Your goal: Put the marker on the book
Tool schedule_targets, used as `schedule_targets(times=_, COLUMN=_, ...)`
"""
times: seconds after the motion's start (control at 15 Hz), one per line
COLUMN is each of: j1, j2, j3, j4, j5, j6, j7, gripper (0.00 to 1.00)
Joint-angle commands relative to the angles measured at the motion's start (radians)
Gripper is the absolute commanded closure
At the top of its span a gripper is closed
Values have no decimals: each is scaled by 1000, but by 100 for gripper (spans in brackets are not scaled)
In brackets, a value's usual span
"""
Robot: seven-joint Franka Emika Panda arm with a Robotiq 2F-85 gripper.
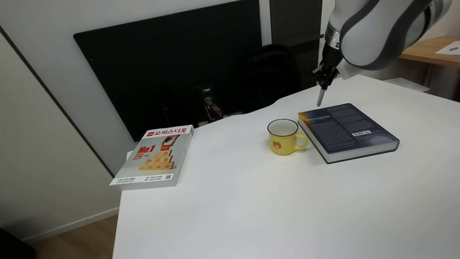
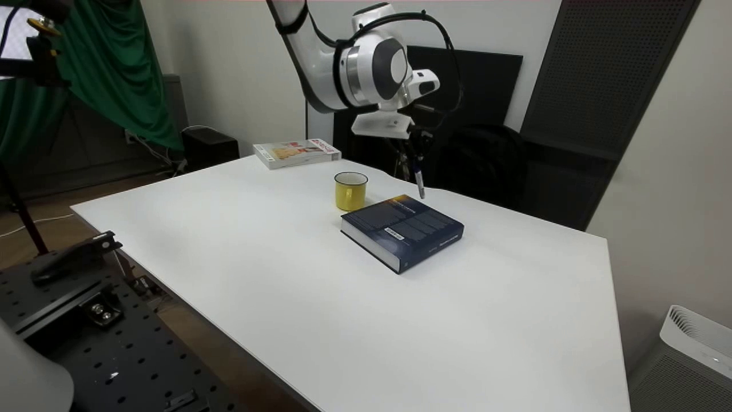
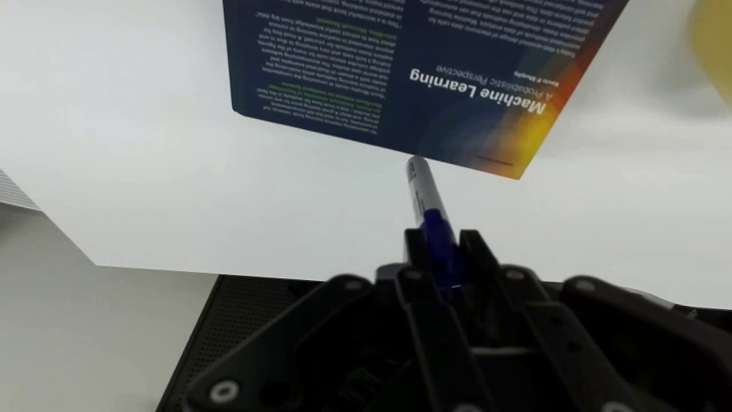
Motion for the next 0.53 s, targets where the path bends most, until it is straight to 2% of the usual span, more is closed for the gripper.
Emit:
schedule_targets(times=0.0, j1=114, j2=-51, j3=-111, j4=-171, j5=36, j6=150, j7=51, gripper=95)
schedule_targets(times=0.13, j1=138, j2=-55, j3=-121, j4=-232, j5=106, j6=231, j7=22, gripper=95)
schedule_targets(times=0.47, j1=153, j2=-36, j3=-92, j4=-312, j5=293, j6=375, j7=-75, gripper=95)
